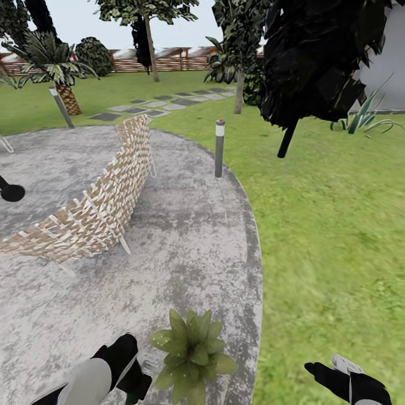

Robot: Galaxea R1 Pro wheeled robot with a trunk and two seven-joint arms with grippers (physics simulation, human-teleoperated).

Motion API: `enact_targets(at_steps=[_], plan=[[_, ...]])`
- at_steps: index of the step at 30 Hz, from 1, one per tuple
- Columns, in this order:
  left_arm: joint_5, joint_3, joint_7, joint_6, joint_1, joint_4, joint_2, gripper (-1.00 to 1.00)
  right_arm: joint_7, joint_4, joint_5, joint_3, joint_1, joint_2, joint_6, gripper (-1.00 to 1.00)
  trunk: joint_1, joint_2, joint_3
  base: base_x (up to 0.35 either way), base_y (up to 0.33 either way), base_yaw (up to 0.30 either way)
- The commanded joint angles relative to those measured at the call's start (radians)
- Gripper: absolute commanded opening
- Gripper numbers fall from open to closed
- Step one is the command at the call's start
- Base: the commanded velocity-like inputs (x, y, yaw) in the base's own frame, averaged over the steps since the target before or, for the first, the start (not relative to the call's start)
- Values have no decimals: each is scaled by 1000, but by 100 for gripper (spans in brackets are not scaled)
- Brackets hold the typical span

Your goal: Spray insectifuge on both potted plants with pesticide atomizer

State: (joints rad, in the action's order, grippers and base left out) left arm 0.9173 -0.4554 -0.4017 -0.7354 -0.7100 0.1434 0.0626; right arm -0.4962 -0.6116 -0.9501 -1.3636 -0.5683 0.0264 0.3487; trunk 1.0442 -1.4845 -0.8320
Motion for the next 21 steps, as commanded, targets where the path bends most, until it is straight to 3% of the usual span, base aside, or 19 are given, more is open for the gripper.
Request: enact_targets(at_steps=[1, 21], plan=[[12, -5, -8, -4, 0, -13, 1, -100, -9, -2, -8, -6, -1, 0, 1, 100, 0, 0, -2, 0, 0, 190], [12, -5, -8, -4, 0, -42, 0, -100, -9, -2, -8, -6, -1, 0, 1, 100, 0, 0, -20, 19, -42, 145]])
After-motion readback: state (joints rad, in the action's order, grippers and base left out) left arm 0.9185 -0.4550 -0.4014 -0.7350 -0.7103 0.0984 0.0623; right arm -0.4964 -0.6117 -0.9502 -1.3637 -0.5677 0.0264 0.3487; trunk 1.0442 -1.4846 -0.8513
